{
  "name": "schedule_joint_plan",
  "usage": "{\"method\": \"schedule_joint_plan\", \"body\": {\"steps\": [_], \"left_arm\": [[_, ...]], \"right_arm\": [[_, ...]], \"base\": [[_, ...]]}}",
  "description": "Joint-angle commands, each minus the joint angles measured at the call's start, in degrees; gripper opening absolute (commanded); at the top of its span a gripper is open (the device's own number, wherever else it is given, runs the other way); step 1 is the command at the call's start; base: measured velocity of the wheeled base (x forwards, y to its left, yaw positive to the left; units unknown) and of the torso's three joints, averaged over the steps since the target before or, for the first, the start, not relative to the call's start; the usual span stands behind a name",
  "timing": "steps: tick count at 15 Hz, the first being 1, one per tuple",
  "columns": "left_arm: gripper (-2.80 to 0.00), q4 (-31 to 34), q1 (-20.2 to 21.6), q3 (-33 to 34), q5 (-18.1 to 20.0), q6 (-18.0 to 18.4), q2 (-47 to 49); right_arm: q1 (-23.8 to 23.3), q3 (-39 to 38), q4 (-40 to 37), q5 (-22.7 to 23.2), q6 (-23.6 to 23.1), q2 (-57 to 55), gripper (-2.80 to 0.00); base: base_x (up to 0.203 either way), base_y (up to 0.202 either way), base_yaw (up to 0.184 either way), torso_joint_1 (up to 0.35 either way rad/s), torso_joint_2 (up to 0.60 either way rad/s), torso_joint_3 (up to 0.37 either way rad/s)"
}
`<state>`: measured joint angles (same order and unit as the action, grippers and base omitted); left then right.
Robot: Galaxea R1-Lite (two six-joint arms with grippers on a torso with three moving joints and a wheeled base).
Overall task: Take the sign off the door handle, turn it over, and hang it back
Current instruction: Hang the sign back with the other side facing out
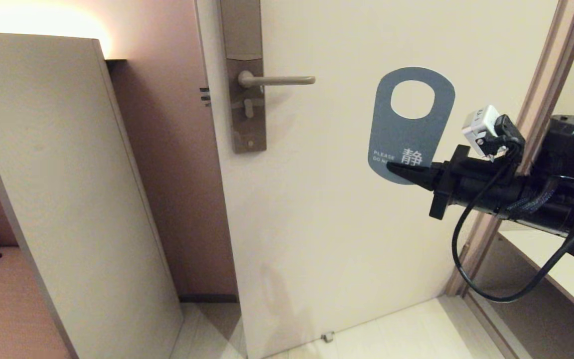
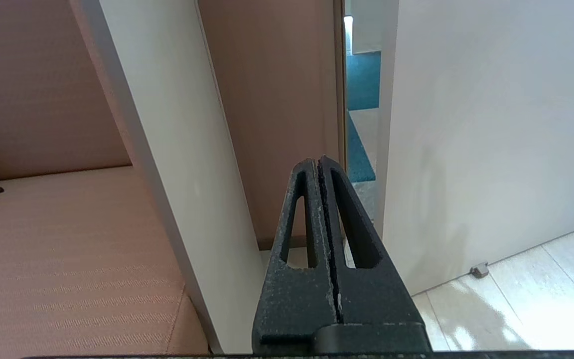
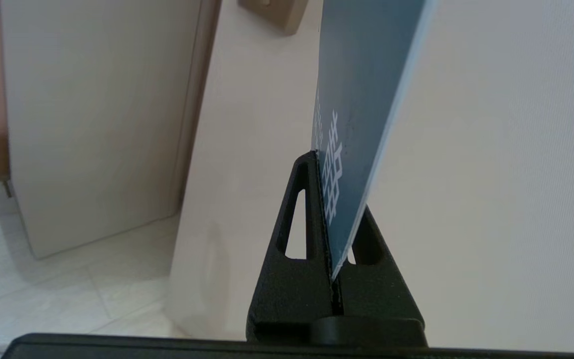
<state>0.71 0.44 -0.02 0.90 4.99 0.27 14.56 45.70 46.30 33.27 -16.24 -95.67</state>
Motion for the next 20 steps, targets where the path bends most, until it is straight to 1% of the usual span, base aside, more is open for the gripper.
{"method": "schedule_joint_plan", "body": {"steps": [1,8,16,18,20], "left_arm": [[-2.8,0.0,0.09,0.02,0.04,0.02,-0.21],[-2.8,0.0,0.07,0.02,0.02,0.02,-0.26],[-2.8,0.0,0.04,0.02,0.0,0.02,-0.23],[-2.8,0.0,0.0,-0.03,0.0,0.02,-0.2],[-2.8,0.0,0.04,0.02,-0.01,0.02,-0.23]], "right_arm": [[0.03,2.57,0.28,0.22,-0.03,-2.24,-2.8],[0.04,10.92,0.14,0.48,-0.06,-5.54,-2.8],[-0.14,20.55,-0.55,0.11,0.56,-14.56,-2.8],[-0.14,21.71,-3.95,-0.16,1.94,-14.95,-2.8],[-0.64,23.54,-9.51,-0.37,2.14,-15.29,-2.8]], "base": [[0.0,0.0,0.0,0.0,0.0,0.0],[0.0,0.0,0.0,0.0,0.0,0.0],[0.0,0.0,0.0,0.0,0.0,0.0],[0.0,0.0,0.0,0.0,0.0,0.0],[0.0,0.0,0.0,0.0,0.0,0.0]]}}
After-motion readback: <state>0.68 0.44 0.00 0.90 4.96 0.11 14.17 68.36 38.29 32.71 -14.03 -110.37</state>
